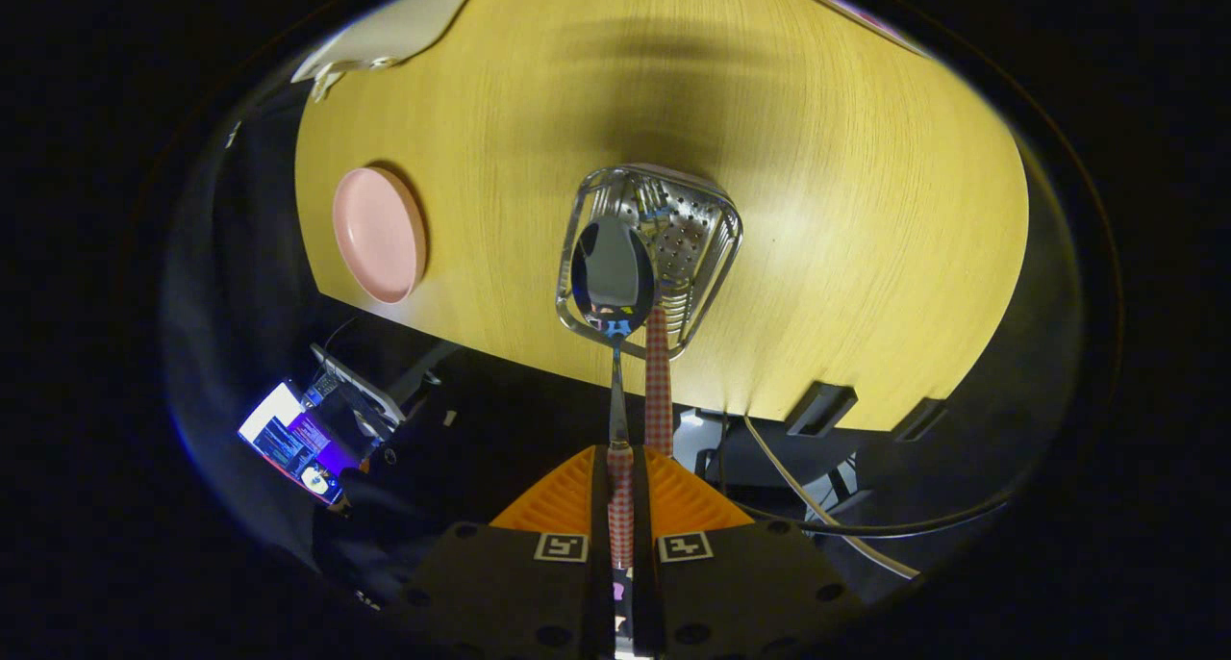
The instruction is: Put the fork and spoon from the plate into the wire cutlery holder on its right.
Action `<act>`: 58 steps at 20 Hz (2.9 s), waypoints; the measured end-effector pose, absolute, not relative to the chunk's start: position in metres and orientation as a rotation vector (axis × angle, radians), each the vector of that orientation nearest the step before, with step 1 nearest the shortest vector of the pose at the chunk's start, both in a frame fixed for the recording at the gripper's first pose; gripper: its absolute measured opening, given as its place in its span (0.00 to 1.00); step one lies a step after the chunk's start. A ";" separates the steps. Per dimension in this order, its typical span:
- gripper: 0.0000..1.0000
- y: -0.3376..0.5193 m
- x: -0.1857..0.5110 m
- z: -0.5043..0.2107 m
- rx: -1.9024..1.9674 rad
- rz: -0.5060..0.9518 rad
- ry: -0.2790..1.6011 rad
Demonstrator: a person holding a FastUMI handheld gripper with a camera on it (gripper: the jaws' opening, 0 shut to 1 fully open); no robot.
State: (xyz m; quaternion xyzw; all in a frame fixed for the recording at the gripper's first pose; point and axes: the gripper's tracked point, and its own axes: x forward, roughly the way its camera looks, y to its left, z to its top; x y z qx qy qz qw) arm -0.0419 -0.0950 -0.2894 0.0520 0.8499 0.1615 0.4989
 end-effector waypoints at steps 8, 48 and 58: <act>0.12 -0.094 -0.025 -0.303 0.100 0.309 2.185; 0.99 -0.044 0.032 -0.104 0.231 0.092 0.407; 0.99 -0.054 0.020 -0.008 0.051 0.073 0.077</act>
